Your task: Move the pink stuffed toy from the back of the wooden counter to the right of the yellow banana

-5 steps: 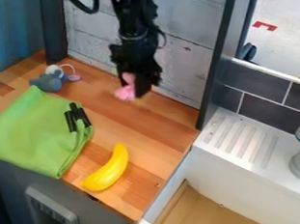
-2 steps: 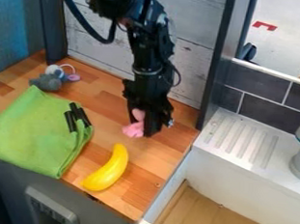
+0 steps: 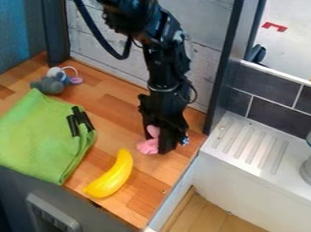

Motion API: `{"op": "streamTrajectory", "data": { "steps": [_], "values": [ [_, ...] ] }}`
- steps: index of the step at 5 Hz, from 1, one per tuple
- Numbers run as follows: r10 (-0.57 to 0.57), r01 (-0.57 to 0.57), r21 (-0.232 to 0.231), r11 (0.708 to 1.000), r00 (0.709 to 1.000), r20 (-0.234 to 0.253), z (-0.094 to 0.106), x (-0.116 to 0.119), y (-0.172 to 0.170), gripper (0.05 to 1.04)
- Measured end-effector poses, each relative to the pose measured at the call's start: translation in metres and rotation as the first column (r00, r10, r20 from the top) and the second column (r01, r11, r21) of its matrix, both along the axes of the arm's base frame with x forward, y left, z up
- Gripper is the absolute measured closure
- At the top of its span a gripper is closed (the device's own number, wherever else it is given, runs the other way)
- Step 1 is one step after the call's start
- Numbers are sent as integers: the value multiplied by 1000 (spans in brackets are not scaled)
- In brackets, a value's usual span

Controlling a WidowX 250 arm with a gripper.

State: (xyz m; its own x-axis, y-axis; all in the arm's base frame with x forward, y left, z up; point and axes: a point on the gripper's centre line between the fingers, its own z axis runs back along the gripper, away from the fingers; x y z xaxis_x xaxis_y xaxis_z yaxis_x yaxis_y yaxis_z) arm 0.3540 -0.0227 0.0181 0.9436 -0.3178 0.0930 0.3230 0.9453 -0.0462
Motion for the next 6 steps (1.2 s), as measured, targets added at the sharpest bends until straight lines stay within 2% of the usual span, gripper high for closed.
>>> {"op": "streamTrajectory", "data": {
  "steps": [1, 2, 3, 4, 5, 6],
  "values": [
    [-24, 24, -7, 1000, 999, 21, -11, 2, -8, 598],
    [-46, 46, -12, 999, 999, 12, -14, 2, -10, 525],
    [-39, 40, -38, 998, 999, 32, -11, 1, -13, 253],
    [-24, 34, -72, 997, 990, 135, 17, 2, -14, 73],
    [51, -25, -97, 995, 959, 278, 54, 3, 9, 76],
    [117, -112, -34, 993, 921, 371, 80, 0, 52, 79]
  ]
}}
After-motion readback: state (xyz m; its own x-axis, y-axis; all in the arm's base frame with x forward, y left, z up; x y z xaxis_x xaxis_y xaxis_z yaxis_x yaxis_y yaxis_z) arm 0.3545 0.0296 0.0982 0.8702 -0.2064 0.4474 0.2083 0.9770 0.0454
